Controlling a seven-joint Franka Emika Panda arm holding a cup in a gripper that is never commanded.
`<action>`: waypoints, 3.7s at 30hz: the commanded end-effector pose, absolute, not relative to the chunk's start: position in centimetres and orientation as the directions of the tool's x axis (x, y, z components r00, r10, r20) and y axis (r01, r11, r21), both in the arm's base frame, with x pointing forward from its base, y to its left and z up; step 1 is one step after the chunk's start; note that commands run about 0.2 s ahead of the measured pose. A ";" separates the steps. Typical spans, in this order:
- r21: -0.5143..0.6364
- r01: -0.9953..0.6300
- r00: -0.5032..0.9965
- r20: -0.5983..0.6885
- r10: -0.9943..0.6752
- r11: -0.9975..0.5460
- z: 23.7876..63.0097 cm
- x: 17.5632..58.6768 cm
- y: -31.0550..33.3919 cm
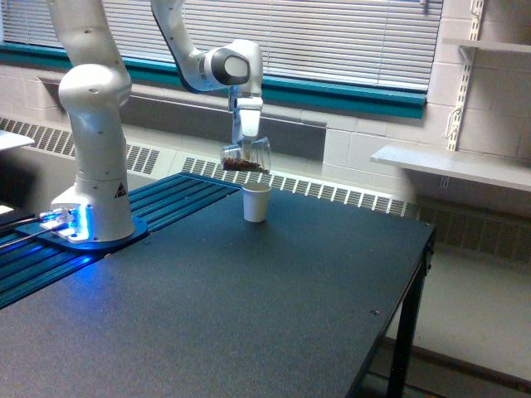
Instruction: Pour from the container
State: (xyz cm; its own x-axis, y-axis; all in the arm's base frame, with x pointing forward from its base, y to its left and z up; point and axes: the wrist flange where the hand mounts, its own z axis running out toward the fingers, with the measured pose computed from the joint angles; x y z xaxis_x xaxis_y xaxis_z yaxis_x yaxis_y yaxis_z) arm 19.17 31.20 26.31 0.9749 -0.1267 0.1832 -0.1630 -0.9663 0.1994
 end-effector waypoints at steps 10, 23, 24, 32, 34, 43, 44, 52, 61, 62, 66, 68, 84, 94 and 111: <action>0.201 -0.220 0.972 0.133 -0.196 -0.955 24.9 17.6 28.6; 0.205 -0.206 0.976 0.112 -0.186 -0.957 25.2 18.6 28.2; 0.206 -0.203 0.977 0.109 -0.184 -0.957 25.2 18.7 28.2; 0.215 -0.177 0.984 0.069 -0.166 -0.960 24.7 18.4 28.4; 0.221 -0.175 0.984 0.057 -0.166 -0.960 24.6 18.3 28.3; 0.235 -0.194 0.981 0.039 -0.190 -0.952 24.5 19.6 27.0; 0.236 -0.196 0.981 0.040 -0.192 -0.952 24.5 19.8 26.9; 0.241 -0.194 0.981 0.033 -0.192 -0.951 24.7 20.8 26.6; 0.273 -0.183 0.981 -0.006 -0.192 -0.944 24.0 20.8 26.0; 0.274 -0.182 0.982 -0.008 -0.191 -0.944 24.0 20.8 26.0; 0.281 -0.177 0.982 -0.015 -0.189 -0.943 23.9 21.0 26.1; 0.285 -0.175 0.982 -0.017 -0.188 -0.942 23.9 21.1 26.1; 0.311 -0.154 0.986 -0.013 -0.166 -0.938 24.6 22.2 26.8; 0.327 -0.140 0.987 -0.024 -0.156 -0.935 24.7 22.7 27.1; 0.345 -0.106 0.991 -0.042 -0.128 -0.932 24.7 23.0 27.8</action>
